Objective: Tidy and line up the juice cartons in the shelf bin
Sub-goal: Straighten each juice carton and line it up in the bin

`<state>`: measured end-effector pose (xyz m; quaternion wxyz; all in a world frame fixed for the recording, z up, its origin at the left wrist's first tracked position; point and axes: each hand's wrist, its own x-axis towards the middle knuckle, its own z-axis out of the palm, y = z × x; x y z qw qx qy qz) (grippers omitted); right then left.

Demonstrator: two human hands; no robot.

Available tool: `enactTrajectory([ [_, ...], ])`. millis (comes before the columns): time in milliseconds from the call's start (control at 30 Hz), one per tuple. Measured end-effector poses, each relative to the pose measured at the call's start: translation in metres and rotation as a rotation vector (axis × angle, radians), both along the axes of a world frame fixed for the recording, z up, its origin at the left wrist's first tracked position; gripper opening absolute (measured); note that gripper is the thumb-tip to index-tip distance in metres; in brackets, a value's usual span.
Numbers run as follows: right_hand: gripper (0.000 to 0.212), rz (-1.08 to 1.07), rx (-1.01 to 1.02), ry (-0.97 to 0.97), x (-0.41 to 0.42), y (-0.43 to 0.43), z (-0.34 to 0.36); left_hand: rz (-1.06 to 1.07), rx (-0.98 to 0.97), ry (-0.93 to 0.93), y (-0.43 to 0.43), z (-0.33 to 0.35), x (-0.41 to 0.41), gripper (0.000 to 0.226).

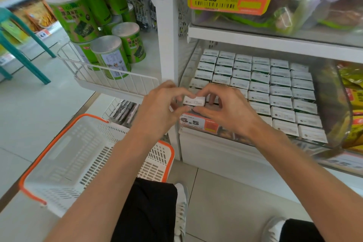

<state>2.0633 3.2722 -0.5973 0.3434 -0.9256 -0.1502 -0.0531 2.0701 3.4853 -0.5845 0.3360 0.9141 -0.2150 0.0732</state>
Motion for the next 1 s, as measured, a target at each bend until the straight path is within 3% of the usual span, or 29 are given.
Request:
enactTrajectory([
  [300, 0.030, 0.052, -0.053, 0.039, 0.003, -0.019, 0.002, 0.050, 0.096, 0.108, 0.004, -0.007, 0.001, 0.016],
  [700, 0.037, 0.013, -0.339, 0.107, 0.000, -0.054, 0.019, 0.011, -0.032, 0.109, -0.009, -0.007, 0.001, 0.020],
  [1000, 0.024, 0.061, -0.182, 0.161, 0.009, -0.055, 0.019, -0.027, -0.099, 0.135, -0.019, -0.005, 0.000, 0.021],
])
